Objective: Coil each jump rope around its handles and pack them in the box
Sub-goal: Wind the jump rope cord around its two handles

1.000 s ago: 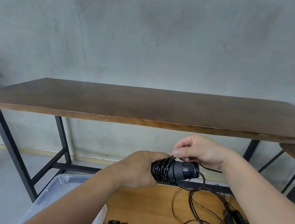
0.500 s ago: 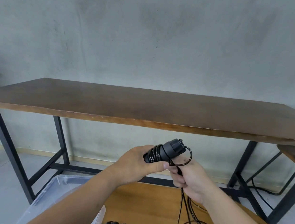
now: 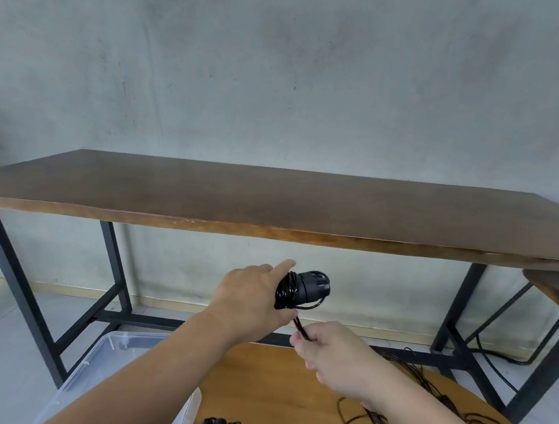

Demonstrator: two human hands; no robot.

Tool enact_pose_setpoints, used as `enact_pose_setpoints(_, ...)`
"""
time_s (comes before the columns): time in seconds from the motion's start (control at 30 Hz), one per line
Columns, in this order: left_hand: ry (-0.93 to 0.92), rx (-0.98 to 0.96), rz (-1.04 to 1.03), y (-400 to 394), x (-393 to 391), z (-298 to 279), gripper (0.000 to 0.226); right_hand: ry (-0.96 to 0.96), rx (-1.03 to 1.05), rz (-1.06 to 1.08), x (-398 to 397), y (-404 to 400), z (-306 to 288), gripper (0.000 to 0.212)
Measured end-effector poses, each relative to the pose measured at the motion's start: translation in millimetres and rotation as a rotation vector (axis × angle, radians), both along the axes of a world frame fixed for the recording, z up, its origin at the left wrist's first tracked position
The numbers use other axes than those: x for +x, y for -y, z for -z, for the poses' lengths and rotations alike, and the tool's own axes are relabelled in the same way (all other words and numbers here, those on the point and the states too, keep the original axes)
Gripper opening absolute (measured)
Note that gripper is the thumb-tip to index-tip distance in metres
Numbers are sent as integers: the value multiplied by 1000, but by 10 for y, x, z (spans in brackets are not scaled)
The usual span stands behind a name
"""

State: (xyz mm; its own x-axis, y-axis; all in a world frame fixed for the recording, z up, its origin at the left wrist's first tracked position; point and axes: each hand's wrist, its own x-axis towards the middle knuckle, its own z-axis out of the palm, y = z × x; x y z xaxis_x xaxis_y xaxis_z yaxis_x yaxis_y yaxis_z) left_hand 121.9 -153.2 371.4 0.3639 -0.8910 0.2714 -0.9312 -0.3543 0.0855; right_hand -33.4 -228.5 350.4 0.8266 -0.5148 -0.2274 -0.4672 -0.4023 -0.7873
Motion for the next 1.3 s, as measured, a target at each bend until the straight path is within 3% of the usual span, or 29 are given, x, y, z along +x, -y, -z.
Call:
enact_pose_setpoints(0.07,112,52,17,17,25,-2,67,-88,-236,-61,-20,-12,-67,39)
enact_pose_setpoints(0.17,244,118,50,29,5,20,62,-123,-418,-90,-39,21,-233,37)
enact_pose_setpoints(0.4,327,171,46,74,-162,60,54,-219,-641,-199,-42,56,-522,28)
enact_pose_setpoints(0.5,305,206,71,37,-240,94,47,-226,-640,-287,-58,135,-703,24)
enact_pose_setpoints(0.6,173,240,168,-31,-331,53,45,-152,-547,-289,-78,318,-861,12)
enact_pose_setpoints(0.67,-21,232,232,-86,-360,-7,42,-93,-440,-309,-98,462,-883,9)
enact_pose_setpoints(0.93,-622,117,310,-178,-346,-15,40,157,201,-207,-140,762,-519,20)
enact_pose_setpoints(1.07,-715,80,309,-175,-313,-16,52,245,390,-145,-100,802,-290,31)
enact_pose_setpoints(1.2,-809,6,334,-186,-310,-58,43,347,522,0,-83,762,-144,10)
enact_pose_setpoints(1.3,-886,-55,282,-168,-267,-35,58,432,648,16,-68,655,1,14)
